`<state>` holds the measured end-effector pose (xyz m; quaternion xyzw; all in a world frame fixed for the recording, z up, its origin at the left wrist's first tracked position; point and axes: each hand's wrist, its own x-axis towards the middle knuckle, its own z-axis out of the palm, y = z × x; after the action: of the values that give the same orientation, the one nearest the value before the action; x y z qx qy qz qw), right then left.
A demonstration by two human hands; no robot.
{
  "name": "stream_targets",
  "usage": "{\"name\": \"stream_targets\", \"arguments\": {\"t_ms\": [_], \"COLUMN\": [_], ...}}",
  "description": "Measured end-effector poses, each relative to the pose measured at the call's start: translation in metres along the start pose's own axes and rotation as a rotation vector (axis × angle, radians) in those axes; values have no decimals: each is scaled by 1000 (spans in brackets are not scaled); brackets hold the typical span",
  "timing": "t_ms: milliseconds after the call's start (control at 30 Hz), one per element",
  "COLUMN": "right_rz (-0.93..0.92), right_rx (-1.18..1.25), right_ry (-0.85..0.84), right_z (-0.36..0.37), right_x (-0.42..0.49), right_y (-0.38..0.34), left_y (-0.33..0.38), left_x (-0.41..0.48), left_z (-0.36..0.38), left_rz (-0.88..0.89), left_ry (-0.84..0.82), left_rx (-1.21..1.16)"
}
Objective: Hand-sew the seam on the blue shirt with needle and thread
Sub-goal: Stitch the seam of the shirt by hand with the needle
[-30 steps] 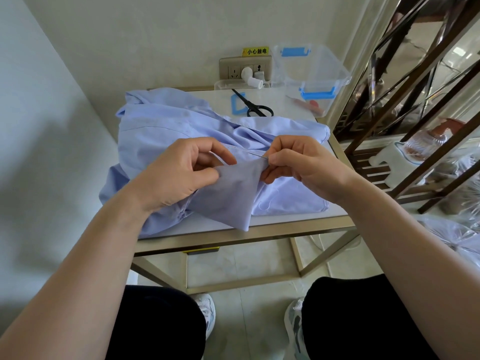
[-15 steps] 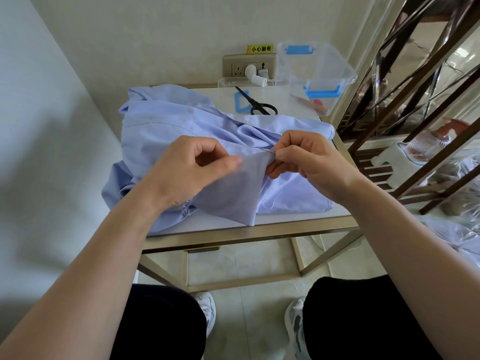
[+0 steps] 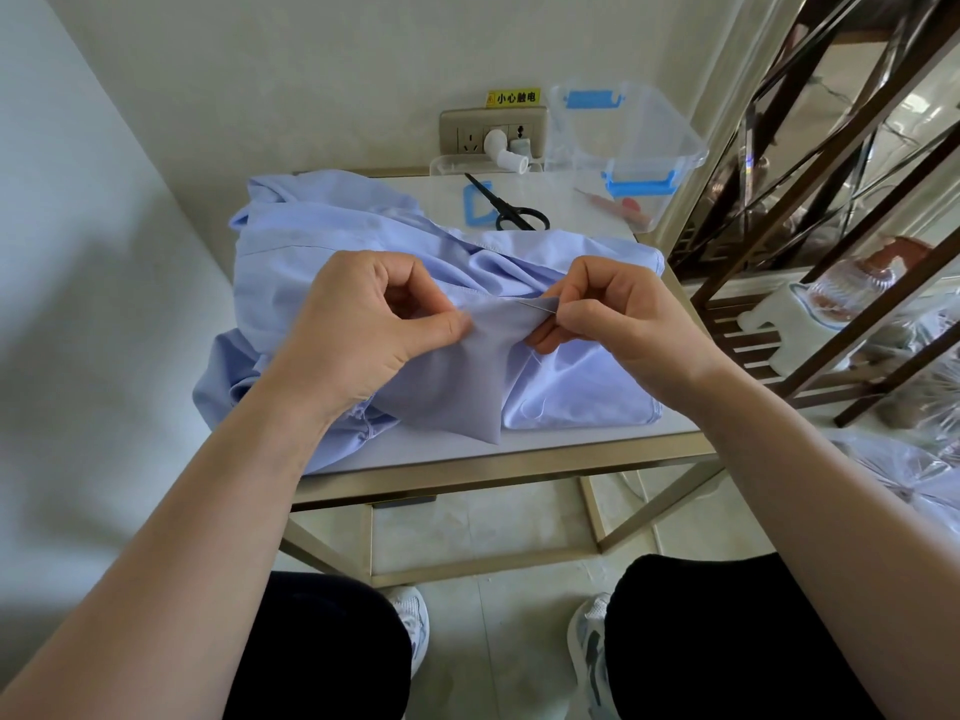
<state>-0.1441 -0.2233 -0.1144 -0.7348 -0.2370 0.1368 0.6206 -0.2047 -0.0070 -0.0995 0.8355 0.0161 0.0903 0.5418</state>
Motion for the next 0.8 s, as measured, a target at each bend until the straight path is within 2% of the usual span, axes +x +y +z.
{"name": "stream_targets", "arguments": {"t_ms": [267,500,800], "right_rz": [-7,-23,-27], "right_rx": [-16,-21,-56], "right_ry": [7,11,3], "right_z": [0,3,5], "right_x": [-2,-3,-6], "right_y": [2,2,-1], "left_y": [-2,-4,-2], "left_x": [1,2,2], "left_z": [4,12,30], "left_rz": [86,64,58], "left_ry": [-89,-107,-41], "left_rx": [126,121,187]}}
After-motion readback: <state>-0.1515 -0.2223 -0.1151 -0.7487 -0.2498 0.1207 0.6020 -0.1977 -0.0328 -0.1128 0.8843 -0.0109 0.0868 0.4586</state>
